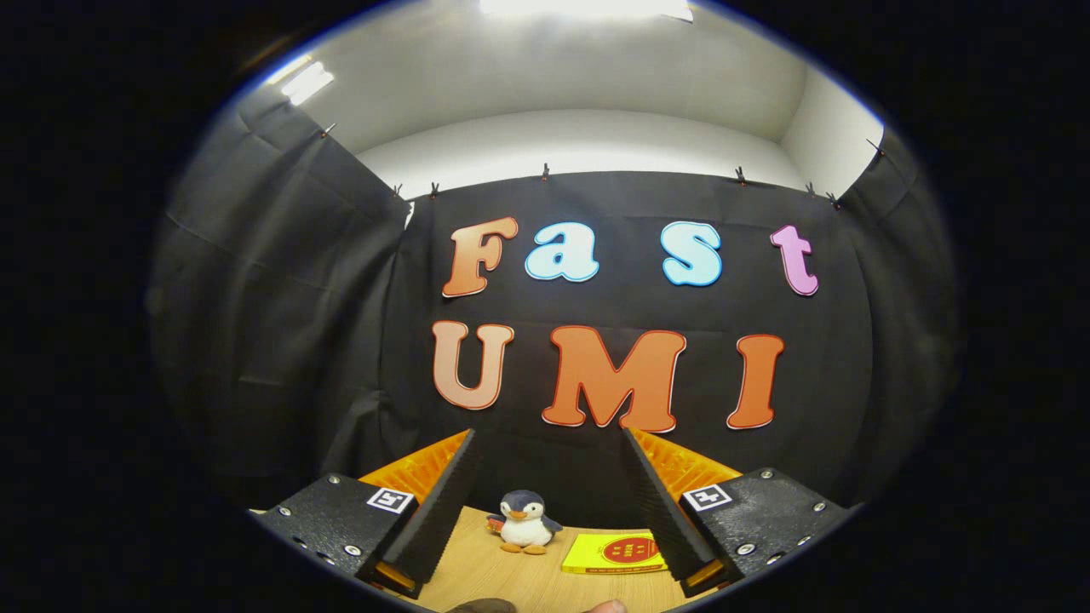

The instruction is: Open the storage box then place both shoes into the box .Put the left shoe in first, then the right shoe, with the right side of both shoes facing outward in a uniform manner.

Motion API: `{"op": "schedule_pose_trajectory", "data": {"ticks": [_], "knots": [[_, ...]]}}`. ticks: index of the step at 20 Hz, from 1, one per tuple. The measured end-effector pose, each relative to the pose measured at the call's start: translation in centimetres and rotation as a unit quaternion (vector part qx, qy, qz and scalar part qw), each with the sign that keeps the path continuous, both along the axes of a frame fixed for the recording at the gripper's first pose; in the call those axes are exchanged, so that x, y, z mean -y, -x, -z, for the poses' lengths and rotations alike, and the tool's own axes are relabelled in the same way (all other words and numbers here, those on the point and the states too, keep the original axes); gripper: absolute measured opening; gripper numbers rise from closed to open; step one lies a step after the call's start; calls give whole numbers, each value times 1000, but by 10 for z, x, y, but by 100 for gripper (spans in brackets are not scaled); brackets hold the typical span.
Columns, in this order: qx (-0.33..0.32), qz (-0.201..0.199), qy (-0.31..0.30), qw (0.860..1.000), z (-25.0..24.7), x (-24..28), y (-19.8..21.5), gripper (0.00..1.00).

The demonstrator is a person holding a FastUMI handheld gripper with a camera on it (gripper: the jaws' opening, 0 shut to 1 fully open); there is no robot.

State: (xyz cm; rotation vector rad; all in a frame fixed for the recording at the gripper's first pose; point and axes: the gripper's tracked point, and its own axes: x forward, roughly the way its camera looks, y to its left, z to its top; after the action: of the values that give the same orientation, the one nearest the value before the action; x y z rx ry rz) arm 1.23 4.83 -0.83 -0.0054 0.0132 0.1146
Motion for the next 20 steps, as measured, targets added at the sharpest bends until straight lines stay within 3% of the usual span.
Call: {"op": "schedule_pose_trajectory", "data": {"ticks": [5, 11, 16, 20], "knots": [[-33, -28, -21, 999, 28, -26, 1, 99], [-110, -119, -60, 985, 84, -93, 6, 99], [-232, -186, -89, 950, 157, -144, 19, 99], [-339, -223, -129, 905, 215, -182, 35, 98]]}}
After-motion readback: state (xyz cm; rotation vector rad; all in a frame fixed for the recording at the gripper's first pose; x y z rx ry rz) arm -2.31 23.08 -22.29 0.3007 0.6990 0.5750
